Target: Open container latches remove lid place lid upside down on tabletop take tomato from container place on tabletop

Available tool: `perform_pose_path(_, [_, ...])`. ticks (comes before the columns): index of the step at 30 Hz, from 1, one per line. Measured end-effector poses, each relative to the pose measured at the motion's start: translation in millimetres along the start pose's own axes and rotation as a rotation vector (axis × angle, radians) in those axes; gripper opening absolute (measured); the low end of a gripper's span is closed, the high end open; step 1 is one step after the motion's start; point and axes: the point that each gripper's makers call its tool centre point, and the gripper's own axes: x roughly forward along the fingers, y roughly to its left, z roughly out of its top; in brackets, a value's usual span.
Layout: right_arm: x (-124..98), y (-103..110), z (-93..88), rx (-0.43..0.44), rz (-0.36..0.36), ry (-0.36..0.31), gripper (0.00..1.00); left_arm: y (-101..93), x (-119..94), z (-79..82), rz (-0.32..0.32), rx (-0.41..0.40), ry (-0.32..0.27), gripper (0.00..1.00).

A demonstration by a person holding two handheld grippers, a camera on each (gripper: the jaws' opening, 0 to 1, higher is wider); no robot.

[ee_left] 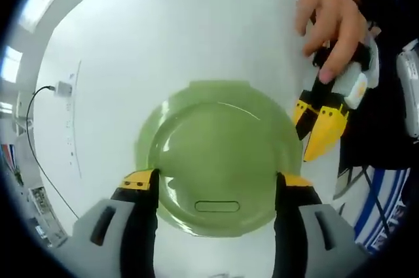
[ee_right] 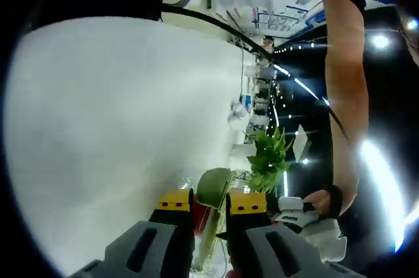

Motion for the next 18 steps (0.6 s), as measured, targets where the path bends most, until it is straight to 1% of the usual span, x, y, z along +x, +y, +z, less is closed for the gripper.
perform_pose_path(1, [2.1,2.2,0.5,-0.009,-0.001,-0.007,0.14,-0.1,0.1,-0.1,0.000,0.003,0.003,0.65])
perform_pose_path(2, [3.9,2.0,1.5,-0.035,-0.018,-0.015,0.14,-0.1,0.2,-0.1,0.000,0.005,0.008,0.65])
perform_pose_path(4, [6.6,3.2,2.8,-0.104,-0.041,-0.020,0.14,-0.1,0.3,-0.1,0.000,0.008,0.016,0.65])
perform_pose_path(5, [9.3,3.3,9.3,-0.129,-0.048,-0.043,0.14,0.0,0.4,-0.2,0.000,0.008,0.018,0.65])
perform_pose_path(6, [8.9,3.7,8.8,-0.148,-0.056,-0.034,0.14,0.0,0.3,-0.3,0.001,0.008,0.020,0.65])
perform_pose_path(8, [8.9,6.9,8.3,-0.154,-0.064,-0.029,0.12,0.0,0.3,-0.4,0.001,0.008,0.021,0.65])
perform_pose_path(9, [8.5,6.1,8.0,-0.150,-0.073,-0.028,0.12,0.0,0.3,-0.4,0.001,0.008,0.022,0.65])
perform_pose_path(11, [7.6,4.9,5.7,-0.110,-0.081,-0.030,0.12,-0.1,0.3,-0.4,0.001,0.009,0.023,0.65])
perform_pose_path(15, [8.2,4.3,4.3,-0.060,-0.075,-0.031,0.11,-0.2,0.3,-0.4,0.000,0.011,0.023,0.65])
perform_pose_path(18, [9.3,5.5,4.6,-0.039,-0.068,-0.030,0.09,-0.4,0.2,-0.5,-0.001,0.010,0.015,0.65])
